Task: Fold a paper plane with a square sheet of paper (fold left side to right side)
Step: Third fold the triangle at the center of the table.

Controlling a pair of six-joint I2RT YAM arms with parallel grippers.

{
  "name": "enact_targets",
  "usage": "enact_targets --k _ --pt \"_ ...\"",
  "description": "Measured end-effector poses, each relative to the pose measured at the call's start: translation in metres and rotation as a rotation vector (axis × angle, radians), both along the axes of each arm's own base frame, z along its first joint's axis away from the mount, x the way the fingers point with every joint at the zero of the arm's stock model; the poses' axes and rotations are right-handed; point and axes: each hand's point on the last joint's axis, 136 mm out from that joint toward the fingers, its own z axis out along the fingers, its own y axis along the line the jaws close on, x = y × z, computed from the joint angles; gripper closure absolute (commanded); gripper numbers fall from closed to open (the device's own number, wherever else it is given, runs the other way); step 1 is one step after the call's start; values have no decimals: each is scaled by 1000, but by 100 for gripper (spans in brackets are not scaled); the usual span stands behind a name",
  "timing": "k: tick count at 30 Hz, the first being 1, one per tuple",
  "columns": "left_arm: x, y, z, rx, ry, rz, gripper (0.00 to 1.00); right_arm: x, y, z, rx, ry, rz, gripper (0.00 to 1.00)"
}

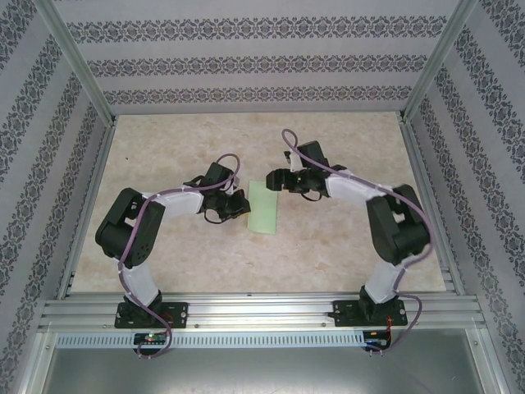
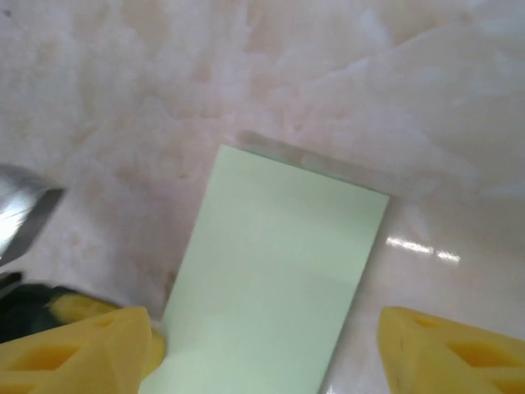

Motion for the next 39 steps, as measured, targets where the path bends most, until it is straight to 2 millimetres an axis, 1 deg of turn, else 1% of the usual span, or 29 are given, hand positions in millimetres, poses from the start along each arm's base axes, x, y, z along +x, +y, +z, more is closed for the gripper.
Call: enact_targets --k 3,5,7,10,12,14,18,22,27,30,34,39 --pt "-2 0 -3 -12 24 29 99 -25 -7 21 -14 -102 7 28" --pt "-3 -2 -3 -24 37 41 99 -47 -1 22 -38 -151 48 28" --pt "-3 -4 -1 -41 44 48 99 -75 10 14 -67 -189 111 28" --pt "-1 -7 1 -59 48 58 100 -115 23 -8 -138 -226 217 28" --pt "-1 -8 3 -67 50 59 100 -134 31 -20 -196 -257 286 28" --pt "-2 -8 3 -71 55 60 100 -143 40 -23 -241 -298 336 28" --pt "-2 -9 3 -75 61 63 100 -149 60 -32 -334 -362 415 28" --pt "-2 -8 3 -75 62 63 100 -143 72 -43 -400 -386 448 28" --pt "-2 -8 3 -75 62 63 100 -133 78 -54 -465 -407 464 28" --pt "-2 -8 3 -73 62 64 100 -133 83 -59 -493 -419 485 27" --pt "1 -4 1 -61 60 82 100 -129 83 -62 -530 -431 481 27" --pt "3 -2 0 -52 54 93 100 -124 80 -62 -567 -445 468 36"
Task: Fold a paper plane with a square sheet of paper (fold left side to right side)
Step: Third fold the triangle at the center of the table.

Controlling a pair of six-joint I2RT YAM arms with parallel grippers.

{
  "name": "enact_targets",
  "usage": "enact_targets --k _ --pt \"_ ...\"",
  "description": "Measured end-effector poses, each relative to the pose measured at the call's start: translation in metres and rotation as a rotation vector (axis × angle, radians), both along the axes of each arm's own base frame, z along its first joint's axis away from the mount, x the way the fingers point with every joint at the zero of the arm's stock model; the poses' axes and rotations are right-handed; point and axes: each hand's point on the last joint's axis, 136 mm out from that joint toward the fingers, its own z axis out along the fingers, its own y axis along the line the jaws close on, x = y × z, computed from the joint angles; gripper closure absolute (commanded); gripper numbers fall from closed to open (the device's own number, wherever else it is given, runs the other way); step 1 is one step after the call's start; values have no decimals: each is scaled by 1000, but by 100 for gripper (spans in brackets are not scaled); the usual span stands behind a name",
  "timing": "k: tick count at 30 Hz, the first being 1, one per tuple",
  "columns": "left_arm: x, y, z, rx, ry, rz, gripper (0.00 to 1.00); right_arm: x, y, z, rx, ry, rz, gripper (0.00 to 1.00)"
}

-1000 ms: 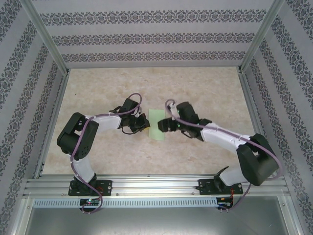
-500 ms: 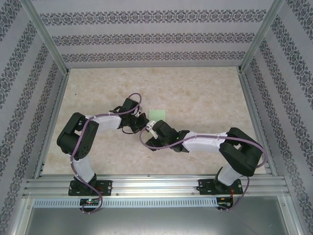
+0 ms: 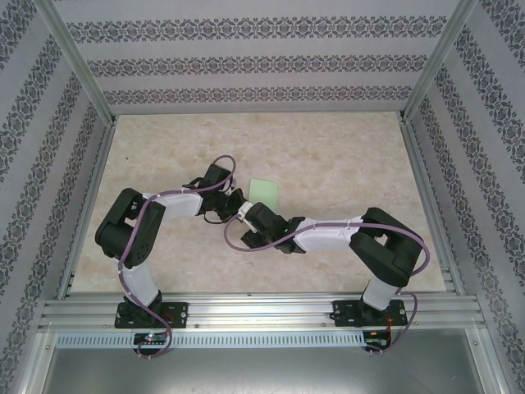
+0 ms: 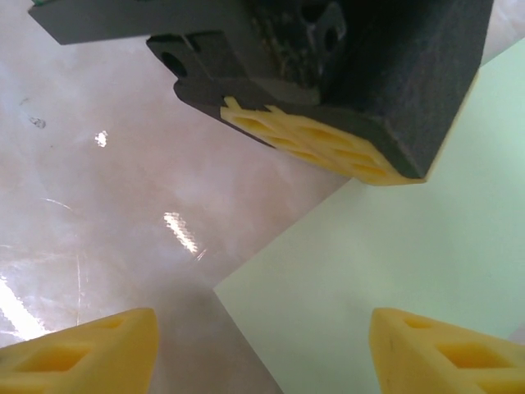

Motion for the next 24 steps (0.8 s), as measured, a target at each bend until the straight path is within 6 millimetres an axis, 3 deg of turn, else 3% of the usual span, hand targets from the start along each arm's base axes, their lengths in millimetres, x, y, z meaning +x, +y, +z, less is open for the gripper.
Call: enact_targets --k 8,16,20,24 --pt "-1 -1 0 -4 2 -5 100 0 -2 1 -8 -14 -2 55" --pt "-5 -6 3 -21 8 -25 100 -3 -6 5 3 -23 4 80" --pt "-4 -7 3 -22 7 -25 100 -3 -6 6 10 -26 5 76" --pt "-4 -7 3 -22 7 -25 100 -2 -6 12 25 -30 9 62"
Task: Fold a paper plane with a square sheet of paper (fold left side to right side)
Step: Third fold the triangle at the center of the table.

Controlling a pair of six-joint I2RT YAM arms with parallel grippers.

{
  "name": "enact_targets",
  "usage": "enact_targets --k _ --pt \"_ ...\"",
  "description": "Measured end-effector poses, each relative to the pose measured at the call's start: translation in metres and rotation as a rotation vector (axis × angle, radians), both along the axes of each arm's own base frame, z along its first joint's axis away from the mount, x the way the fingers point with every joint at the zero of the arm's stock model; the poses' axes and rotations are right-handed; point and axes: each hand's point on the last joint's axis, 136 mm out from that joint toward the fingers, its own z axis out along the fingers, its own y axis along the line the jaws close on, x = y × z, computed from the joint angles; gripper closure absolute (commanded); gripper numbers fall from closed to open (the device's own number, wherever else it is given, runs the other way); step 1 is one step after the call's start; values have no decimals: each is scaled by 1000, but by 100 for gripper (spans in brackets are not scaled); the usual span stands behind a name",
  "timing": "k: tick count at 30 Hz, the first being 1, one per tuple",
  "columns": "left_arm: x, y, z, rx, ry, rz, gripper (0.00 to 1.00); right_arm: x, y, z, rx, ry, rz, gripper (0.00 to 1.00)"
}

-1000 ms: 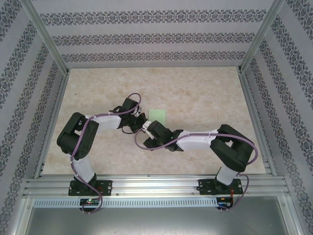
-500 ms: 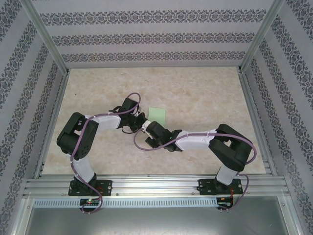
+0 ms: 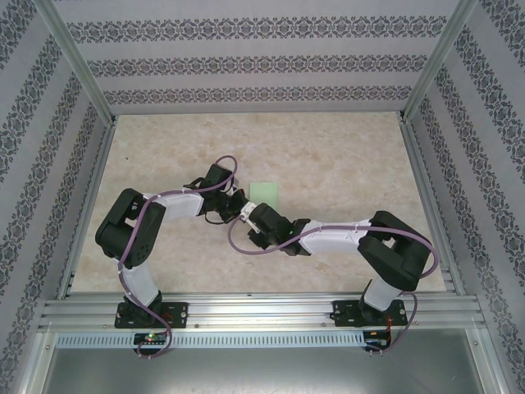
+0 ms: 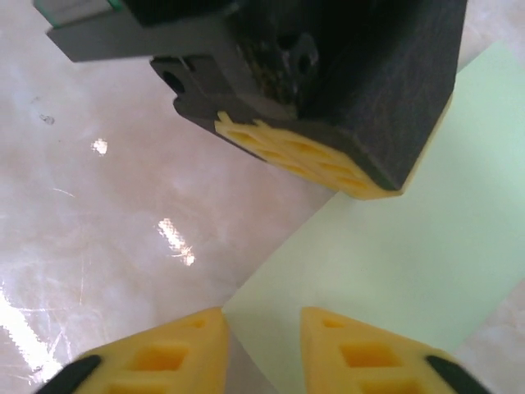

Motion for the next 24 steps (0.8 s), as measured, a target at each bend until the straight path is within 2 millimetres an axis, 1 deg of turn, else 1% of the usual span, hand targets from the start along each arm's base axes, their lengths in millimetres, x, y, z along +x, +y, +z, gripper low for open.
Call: enact_targets --k 2,6,8,10,13,14,15,17,20,24 --pt "0 0 0 0 0 0 100 0 -1 4 7 -7 4 56" --pt "0 0 0 -1 3 3 100 -2 -8 13 32 -30 -3 42" --pt "0 0 0 -2 7 7 100 -4 -15 21 57 -52 -14 34" --pt "-1 0 0 -1 12 10 100 -7 -25 35 92 -88 -29 27" --pt "-3 2 0 5 27 13 100 -9 -33 55 156 -138 -42 24" --pt "-2 1 1 5 28 13 100 -9 -35 59 174 -152 -42 23" --pt "-2 1 1 7 30 14 100 -10 -36 61 191 -167 -38 20" --pt "-2 1 3 6 29 14 100 -14 -38 58 203 -191 -18 17" --pt "-3 2 4 8 32 14 100 -23 -39 42 168 -206 37 16" --pt "-4 2 6 9 35 13 100 -30 -25 27 115 -227 118 18"
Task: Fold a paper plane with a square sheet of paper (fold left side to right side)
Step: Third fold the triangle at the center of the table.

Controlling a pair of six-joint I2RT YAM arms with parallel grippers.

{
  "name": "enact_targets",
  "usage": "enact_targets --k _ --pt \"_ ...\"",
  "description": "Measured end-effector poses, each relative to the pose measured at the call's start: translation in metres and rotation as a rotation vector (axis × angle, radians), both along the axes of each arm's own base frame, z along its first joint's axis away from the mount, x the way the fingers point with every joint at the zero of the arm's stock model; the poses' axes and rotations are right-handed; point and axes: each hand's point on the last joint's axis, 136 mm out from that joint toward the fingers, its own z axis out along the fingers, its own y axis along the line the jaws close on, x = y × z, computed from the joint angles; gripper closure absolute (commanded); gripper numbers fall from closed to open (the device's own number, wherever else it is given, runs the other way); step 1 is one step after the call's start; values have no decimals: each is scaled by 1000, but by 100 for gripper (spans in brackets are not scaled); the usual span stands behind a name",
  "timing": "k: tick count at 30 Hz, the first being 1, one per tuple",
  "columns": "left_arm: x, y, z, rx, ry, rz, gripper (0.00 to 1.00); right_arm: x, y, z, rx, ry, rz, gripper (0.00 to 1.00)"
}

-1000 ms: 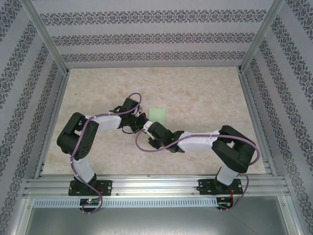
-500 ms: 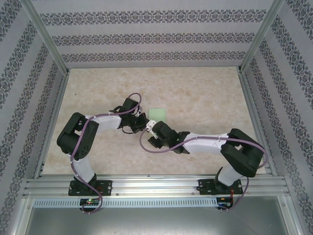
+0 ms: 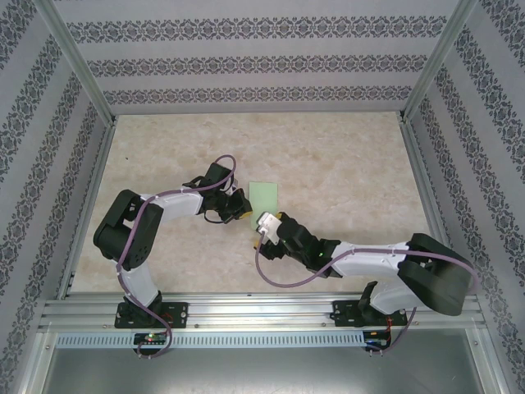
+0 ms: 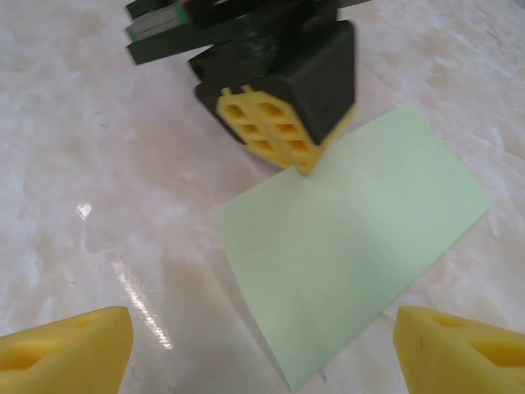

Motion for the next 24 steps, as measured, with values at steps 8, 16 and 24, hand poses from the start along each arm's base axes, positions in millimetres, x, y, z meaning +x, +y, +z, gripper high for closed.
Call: enact_targets --k 8,16,24 --pt "0 0 1 0 0 0 100 11 18 -12 -113 -100 41 22" --pt "-1 0 1 -3 2 -2 100 19 24 -16 -175 -170 34 37" --pt "-1 0 1 -3 2 -2 100 24 31 -9 -171 -190 25 55"
